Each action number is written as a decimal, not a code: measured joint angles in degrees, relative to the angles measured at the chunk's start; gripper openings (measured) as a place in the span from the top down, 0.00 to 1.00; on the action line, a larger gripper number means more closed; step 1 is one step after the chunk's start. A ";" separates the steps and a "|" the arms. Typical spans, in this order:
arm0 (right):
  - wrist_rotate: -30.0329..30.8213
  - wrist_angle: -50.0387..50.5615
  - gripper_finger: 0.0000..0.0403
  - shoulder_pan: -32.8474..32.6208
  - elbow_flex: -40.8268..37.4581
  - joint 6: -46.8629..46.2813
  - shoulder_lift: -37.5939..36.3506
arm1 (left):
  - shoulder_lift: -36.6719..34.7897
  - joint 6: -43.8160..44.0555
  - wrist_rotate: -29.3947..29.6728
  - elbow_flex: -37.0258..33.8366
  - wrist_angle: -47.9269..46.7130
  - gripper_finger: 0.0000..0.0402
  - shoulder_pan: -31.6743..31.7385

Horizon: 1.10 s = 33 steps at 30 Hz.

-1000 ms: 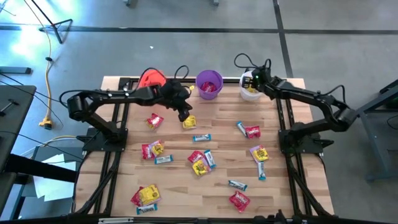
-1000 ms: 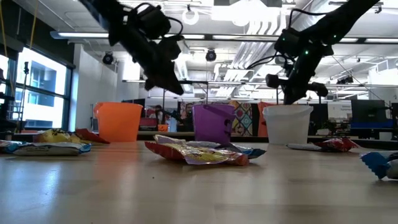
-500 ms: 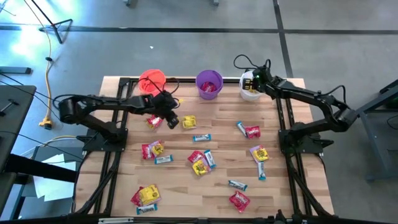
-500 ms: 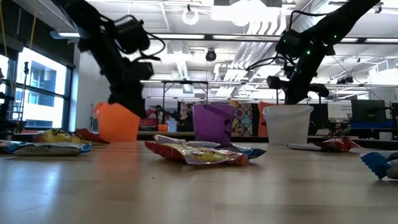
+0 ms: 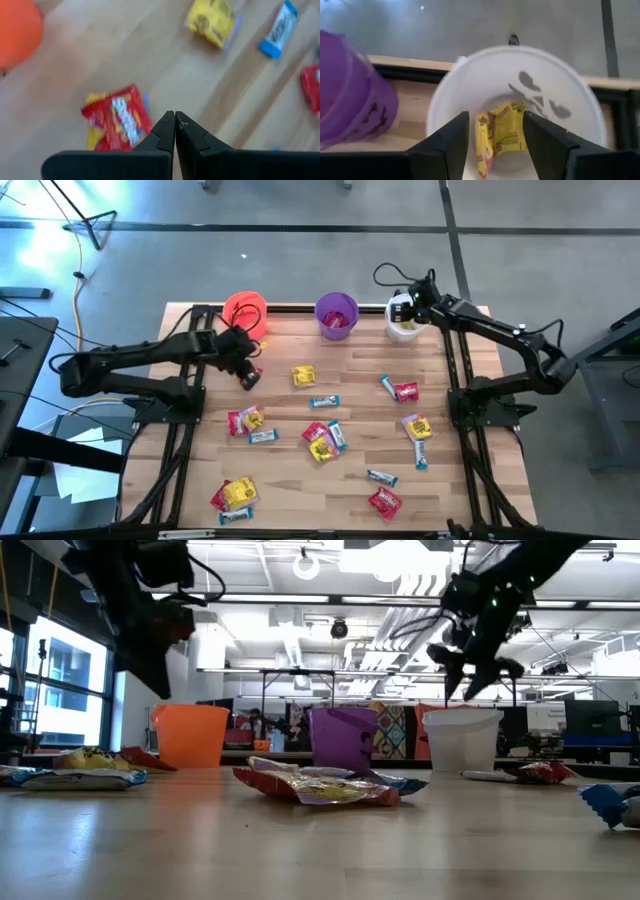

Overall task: Sort candy
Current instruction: Put the white chocolate bar into the orange bucket

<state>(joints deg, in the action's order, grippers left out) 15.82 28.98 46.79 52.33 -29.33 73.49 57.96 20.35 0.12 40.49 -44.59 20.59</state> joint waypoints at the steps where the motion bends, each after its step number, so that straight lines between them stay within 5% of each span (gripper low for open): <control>1: 0.04 1.91 0.56 -0.32 1.86 1.46 0.00 | -0.82 -0.31 -0.94 0.00 -1.23 1.00 -0.58; 7: -2.17 9.63 0.77 -3.11 12.70 13.78 -0.02 | -2.54 0.58 -7.66 0.00 -4.36 1.00 -9.70; 12: -12.11 10.57 0.98 -2.79 13.66 18.00 -0.13 | -2.49 5.35 -1.22 -1.54 -4.60 1.00 -25.62; 22: -15.67 10.81 0.90 -2.95 11.72 19.57 -2.14 | 3.76 26.02 5.28 -2.29 10.83 1.00 -50.44; 33: -16.35 10.71 0.90 -2.33 11.68 22.35 -2.32 | 18.54 29.48 7.20 -2.29 18.99 0.78 -50.73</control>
<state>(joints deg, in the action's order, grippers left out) -0.53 39.68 44.46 64.01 -6.98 71.18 76.50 49.83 7.32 38.20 -25.61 -30.14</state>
